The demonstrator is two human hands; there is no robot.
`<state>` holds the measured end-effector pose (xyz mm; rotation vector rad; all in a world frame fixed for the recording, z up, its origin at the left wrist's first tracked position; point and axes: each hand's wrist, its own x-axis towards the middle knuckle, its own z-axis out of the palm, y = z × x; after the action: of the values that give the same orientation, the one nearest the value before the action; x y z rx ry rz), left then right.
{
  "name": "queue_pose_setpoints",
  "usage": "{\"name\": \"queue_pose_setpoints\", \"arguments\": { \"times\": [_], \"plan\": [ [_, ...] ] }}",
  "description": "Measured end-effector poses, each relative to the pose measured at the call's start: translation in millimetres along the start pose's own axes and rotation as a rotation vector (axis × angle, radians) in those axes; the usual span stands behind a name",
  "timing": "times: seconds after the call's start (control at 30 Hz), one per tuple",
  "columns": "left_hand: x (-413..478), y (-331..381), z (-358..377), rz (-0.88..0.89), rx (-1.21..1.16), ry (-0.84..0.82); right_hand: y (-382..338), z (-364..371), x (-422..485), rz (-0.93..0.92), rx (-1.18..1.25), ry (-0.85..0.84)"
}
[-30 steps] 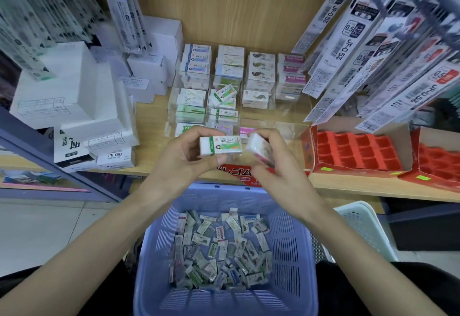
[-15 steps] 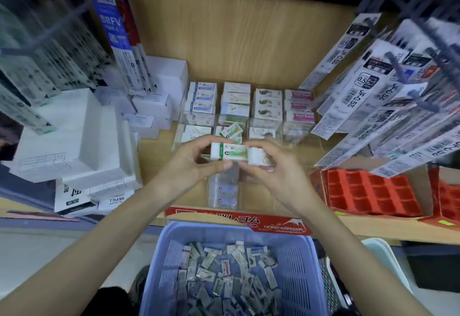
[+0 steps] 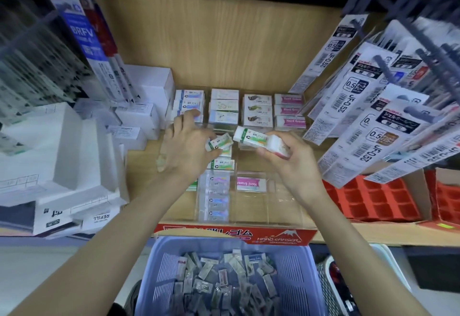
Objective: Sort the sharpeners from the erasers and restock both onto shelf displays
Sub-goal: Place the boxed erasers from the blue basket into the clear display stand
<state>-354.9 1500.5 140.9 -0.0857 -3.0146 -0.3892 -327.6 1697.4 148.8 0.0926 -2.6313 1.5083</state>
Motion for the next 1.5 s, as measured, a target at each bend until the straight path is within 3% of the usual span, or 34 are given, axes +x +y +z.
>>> {"name": "queue_pose_setpoints", "arguments": {
  "times": [0.13,0.33,0.5,0.67,0.93,1.07,1.27,1.5],
  "plan": [
    [-8.3,-12.8,-1.4,0.144,-0.014,-0.064,-4.1,3.2,-3.0,0.019,0.032,0.025],
    [-9.6,-20.9,-2.2,0.141,-0.061,-0.249,-5.0,15.9,0.8,0.011,-0.068,-0.037],
    [-30.7,-39.4,6.6,0.256,-0.181,-0.095,-9.5,39.5,12.5,-0.013,-0.227,-0.095],
    [-41.9,-36.5,15.1,0.189,-0.195,-0.153,-10.5,51.5,24.6,-0.02,-0.35,-0.109],
    [-41.5,-37.8,7.4,0.105,-0.35,-0.191,-14.3,47.9,32.8,0.117,-0.286,-0.376],
    [-37.6,-32.9,5.8,0.101,-0.217,-0.276,-15.9,42.6,35.2,0.131,-0.263,-0.445],
    [-41.6,-29.8,5.6,0.148,-0.128,-0.258,-20.8,27.3,4.2,0.083,-0.049,-0.328],
    [-32.9,-10.8,6.6,0.015,-0.005,-0.267,-4.8,9.4,-12.4,0.06,-0.168,-0.197]
  ]
}}
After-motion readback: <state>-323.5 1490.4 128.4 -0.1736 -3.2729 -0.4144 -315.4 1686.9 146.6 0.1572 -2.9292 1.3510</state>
